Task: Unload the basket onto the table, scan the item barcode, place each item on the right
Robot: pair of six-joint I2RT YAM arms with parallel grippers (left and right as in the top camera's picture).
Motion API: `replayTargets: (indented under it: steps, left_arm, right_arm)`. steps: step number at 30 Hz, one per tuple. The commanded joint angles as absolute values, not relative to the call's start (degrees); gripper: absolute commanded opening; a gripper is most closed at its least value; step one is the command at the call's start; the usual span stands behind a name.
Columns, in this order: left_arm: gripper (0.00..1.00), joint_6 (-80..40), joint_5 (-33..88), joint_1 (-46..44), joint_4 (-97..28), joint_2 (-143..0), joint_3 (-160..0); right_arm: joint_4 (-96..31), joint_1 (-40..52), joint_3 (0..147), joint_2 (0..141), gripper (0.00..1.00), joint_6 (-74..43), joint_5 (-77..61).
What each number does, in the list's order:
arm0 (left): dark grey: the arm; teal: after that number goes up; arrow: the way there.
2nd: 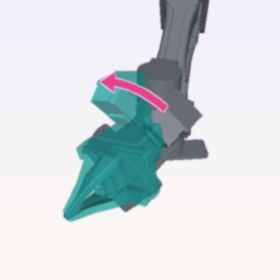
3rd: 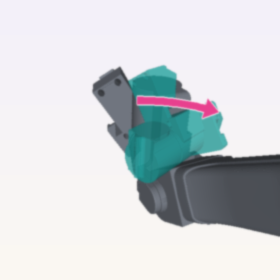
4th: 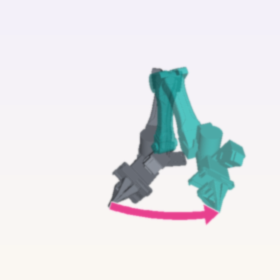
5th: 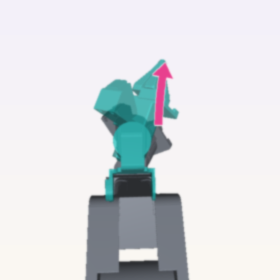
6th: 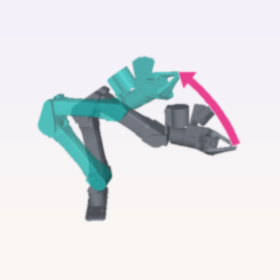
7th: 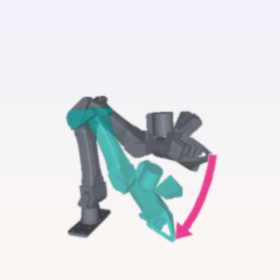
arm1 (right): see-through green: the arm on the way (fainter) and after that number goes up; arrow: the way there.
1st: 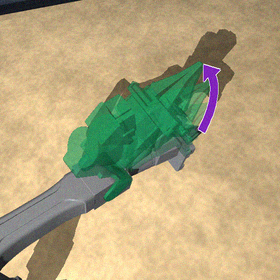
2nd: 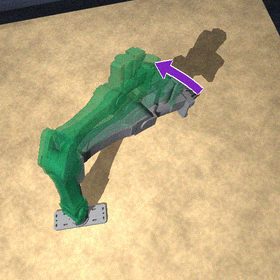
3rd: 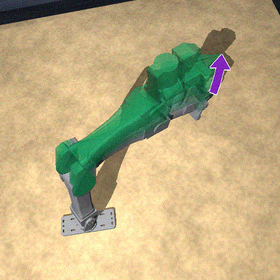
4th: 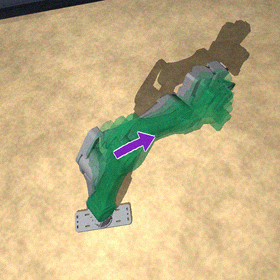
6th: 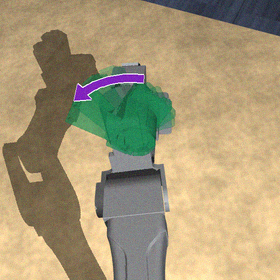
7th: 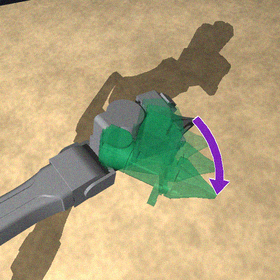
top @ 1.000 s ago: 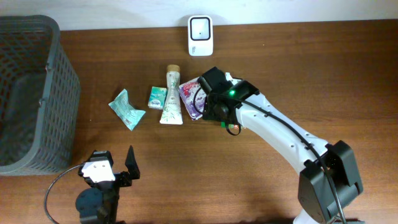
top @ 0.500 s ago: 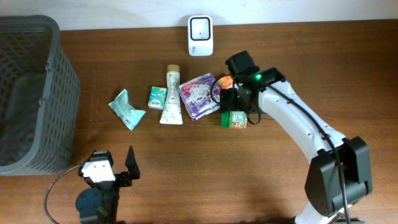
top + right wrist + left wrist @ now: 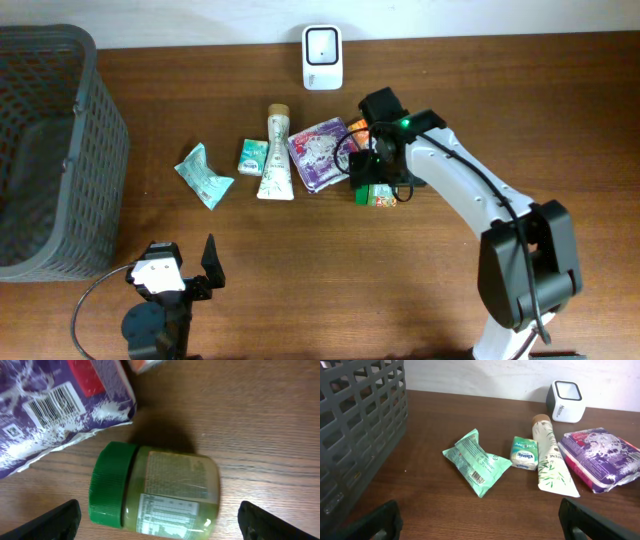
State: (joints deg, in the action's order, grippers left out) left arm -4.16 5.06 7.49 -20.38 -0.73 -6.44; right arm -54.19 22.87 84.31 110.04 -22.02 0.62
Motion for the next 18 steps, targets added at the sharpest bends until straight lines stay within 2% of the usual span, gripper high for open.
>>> replayTargets:
  steps: [1, 9, 18]
  left_arm:
    - [0.99, -4.69, 4.67, 7.68, -20.71, -0.40, -6.33]
    - [0.99, -4.69, 4.67, 7.68, -20.71, -0.40, -6.33]
    - [0.99, -4.69, 4.67, 7.68, -20.71, -0.40, -6.33]
  right_arm:
    - [-53.93, 24.51, 83.64, 111.00, 0.99, -21.91, -0.47]
    - [-53.49, 24.75, 81.47, 111.02, 0.99, -28.62, 4.95]
    - [-52.73, 25.10, 80.14, 111.02, 0.99, -28.60, 3.18]
